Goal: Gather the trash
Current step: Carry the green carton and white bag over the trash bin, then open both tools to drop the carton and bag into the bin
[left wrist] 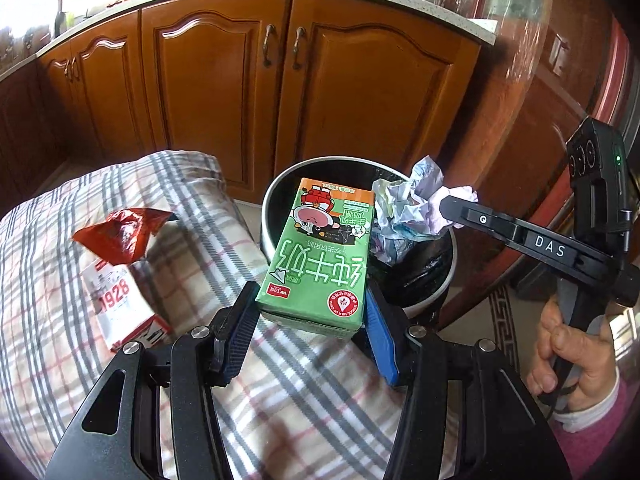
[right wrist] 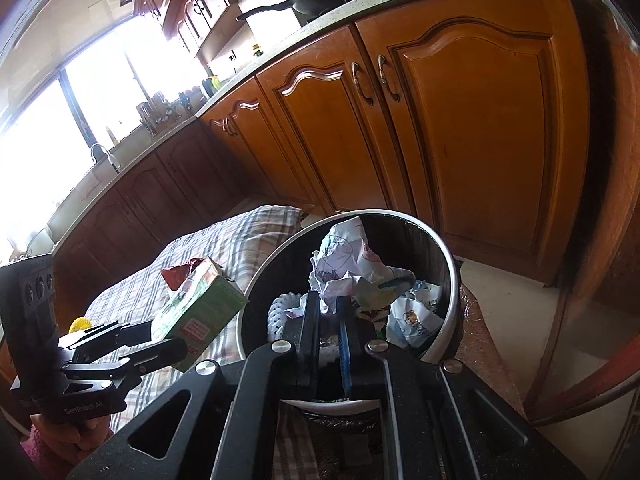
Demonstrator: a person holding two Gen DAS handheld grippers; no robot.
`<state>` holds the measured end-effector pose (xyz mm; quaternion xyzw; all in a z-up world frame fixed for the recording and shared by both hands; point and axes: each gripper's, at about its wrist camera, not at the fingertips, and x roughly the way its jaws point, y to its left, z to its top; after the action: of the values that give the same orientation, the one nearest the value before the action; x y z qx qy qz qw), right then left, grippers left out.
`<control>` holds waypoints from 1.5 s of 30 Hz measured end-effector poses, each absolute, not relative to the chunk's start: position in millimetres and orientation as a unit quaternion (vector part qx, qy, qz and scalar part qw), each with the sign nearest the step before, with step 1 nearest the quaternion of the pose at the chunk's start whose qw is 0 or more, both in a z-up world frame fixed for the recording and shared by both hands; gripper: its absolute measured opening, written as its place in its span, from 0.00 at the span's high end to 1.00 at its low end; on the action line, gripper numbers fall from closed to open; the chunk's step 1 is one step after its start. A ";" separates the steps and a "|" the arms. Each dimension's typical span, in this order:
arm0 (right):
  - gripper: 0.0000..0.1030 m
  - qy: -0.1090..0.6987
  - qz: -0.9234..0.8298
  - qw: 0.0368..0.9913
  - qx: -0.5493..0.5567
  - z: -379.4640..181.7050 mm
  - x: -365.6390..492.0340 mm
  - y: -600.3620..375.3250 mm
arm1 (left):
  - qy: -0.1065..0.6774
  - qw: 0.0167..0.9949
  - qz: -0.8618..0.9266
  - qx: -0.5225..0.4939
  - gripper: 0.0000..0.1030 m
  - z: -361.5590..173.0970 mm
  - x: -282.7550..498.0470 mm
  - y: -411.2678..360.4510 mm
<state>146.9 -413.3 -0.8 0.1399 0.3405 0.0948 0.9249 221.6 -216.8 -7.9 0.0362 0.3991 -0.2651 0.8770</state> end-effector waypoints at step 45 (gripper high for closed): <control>0.20 0.337 0.090 0.921 0.172 -10.5 152.2 -426.5 | 0.412 0.884 -0.218 -0.017 0.33 -20.7 210.0 -188.8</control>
<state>152.2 -426.5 -10.5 0.1721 0.3370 0.0904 0.9212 210.0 -188.8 -20.7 -0.0165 0.4122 -0.2181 0.8845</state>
